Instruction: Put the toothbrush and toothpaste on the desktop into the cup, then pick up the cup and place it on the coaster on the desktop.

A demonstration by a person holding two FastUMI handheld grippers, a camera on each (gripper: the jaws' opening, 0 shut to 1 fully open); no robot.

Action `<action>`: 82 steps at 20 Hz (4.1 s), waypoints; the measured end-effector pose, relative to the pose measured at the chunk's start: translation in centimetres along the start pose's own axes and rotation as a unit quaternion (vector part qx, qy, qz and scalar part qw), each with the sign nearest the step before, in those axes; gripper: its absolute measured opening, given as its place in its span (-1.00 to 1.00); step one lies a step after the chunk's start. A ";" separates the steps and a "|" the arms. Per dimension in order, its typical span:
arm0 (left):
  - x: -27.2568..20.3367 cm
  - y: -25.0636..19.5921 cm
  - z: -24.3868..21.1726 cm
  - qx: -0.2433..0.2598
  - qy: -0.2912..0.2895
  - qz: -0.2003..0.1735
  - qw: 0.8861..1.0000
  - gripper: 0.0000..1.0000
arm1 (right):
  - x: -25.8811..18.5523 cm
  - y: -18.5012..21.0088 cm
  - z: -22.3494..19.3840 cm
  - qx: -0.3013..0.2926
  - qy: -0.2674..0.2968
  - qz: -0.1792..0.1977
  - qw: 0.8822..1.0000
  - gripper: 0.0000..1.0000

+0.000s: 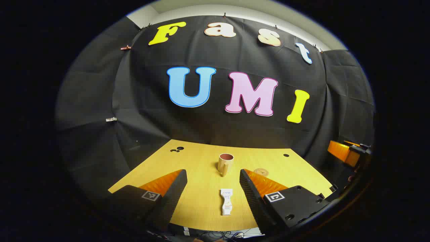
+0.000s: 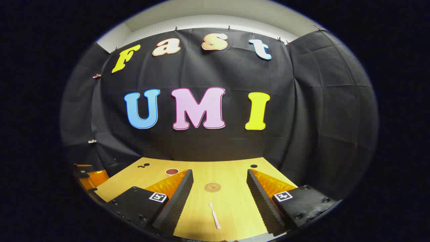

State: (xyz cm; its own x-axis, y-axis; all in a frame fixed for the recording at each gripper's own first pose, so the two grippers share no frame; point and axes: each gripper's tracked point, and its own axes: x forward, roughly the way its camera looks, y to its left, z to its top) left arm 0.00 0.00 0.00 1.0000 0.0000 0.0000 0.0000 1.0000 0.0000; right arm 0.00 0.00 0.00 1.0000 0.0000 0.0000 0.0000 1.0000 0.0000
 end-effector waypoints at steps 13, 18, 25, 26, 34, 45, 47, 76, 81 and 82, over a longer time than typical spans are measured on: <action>4.0 -2.0 0.1 -0.010 0.005 0.000 1.000 0.95 | 4.5 -2.3 -2.1 0.024 0.036 -0.003 0.999 0.96; 5.4 -3.4 -1.1 -0.009 0.029 -0.015 0.999 0.95 | 6.5 -3.0 -2.4 0.022 0.043 0.002 0.999 0.96; 8.0 -4.2 -2.7 -0.006 0.053 -0.007 0.999 0.95 | 8.5 -3.9 -3.4 0.017 0.057 0.018 0.998 0.96; 8.3 -4.4 -3.2 -0.006 0.056 -0.006 0.998 0.94 | 9.0 -4.1 -3.6 0.016 0.058 0.020 0.998 0.96; 11.6 -5.5 -8.1 -0.012 0.113 -0.002 0.993 0.95 | 12.2 -4.7 -5.7 0.018 0.077 0.034 0.996 0.96; 16.9 -5.6 -20.3 0.034 0.250 -0.005 0.968 0.95 | 17.3 -4.8 -9.7 0.018 0.129 0.070 0.989 0.96; 17.5 -5.7 -21.9 0.031 0.269 -0.003 0.963 0.95 | 17.7 -5.0 -10.3 0.017 0.137 0.072 0.988 0.97; 18.2 -6.0 -25.2 0.045 0.311 -0.033 0.949 -0.58 | 13.4 -2.1 -21.6 -0.011 0.297 0.108 0.949 0.97; 16.0 -5.7 -22.2 0.036 0.290 -0.045 0.955 -0.58 | 12.1 0.1 -24.8 -0.014 0.341 0.124 0.932 0.96; 15.5 -5.3 -21.6 0.048 0.286 -0.042 0.956 -0.58 | 11.8 0.4 -25.6 -0.014 0.352 0.124 0.928 0.97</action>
State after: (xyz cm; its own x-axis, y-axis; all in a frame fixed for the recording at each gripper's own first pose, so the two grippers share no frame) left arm 15.53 -5.34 -21.63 0.8332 -0.0527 -0.5505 0.1071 0.9920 0.0671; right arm 11.76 0.36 -25.63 0.7215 0.2205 -0.6563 -0.2397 0.9689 0.0619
